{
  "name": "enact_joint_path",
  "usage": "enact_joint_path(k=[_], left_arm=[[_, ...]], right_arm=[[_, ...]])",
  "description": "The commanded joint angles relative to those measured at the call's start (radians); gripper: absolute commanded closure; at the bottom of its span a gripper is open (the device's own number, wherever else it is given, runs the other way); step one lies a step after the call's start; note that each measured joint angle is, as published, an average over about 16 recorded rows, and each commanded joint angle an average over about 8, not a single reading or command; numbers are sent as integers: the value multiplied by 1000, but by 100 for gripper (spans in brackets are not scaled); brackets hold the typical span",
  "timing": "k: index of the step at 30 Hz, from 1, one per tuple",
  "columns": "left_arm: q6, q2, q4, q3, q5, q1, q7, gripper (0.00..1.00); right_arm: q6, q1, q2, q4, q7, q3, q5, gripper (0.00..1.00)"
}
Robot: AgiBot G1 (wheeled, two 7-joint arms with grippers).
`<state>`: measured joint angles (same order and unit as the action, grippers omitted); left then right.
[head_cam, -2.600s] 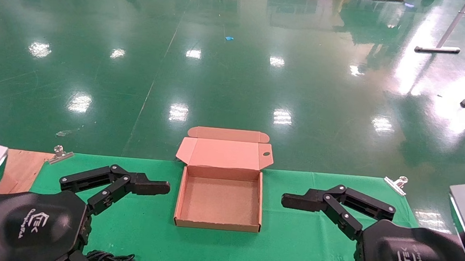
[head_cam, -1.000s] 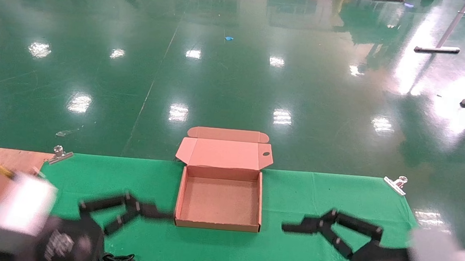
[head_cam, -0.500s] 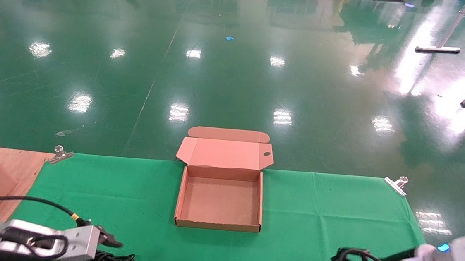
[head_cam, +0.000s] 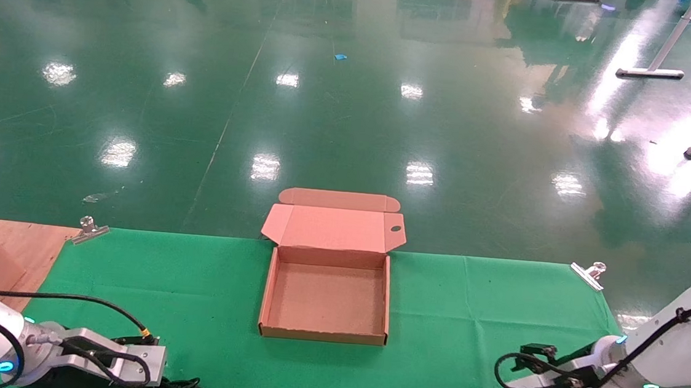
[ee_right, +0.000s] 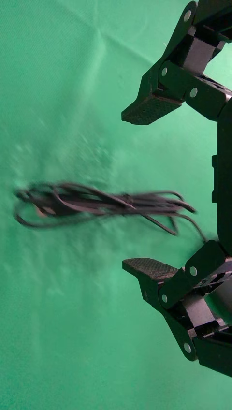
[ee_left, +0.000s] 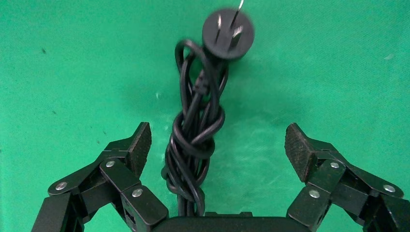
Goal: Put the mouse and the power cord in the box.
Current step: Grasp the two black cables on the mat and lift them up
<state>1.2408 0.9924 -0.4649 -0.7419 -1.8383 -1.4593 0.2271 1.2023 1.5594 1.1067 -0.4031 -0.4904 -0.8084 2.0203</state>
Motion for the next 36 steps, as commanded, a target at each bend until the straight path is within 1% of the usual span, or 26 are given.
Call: enact_joint_path(k=[1, 8, 9, 21, 36], left_arm=[[-32, 23, 53, -6, -15, -8, 30, 9], [-75, 60, 160, -10, -25, -39, 106, 96], [-78, 63, 173, -10, -26, -44, 115, 100], [-75, 85, 287, -8, -22, -101, 204, 100], [-55, 84, 370, -1, -9, -125, 275, 100]], right_arm=[[-25, 10, 21, 68, -36, 6, -10, 6], [-76, 37, 61, 204, -125, 15, -23, 94], [-81, 41, 65, 219, -134, 16, -25, 100], [-115, 62, 85, 332, -209, 30, -47, 100], [-104, 80, 90, 380, -250, 33, -50, 100]])
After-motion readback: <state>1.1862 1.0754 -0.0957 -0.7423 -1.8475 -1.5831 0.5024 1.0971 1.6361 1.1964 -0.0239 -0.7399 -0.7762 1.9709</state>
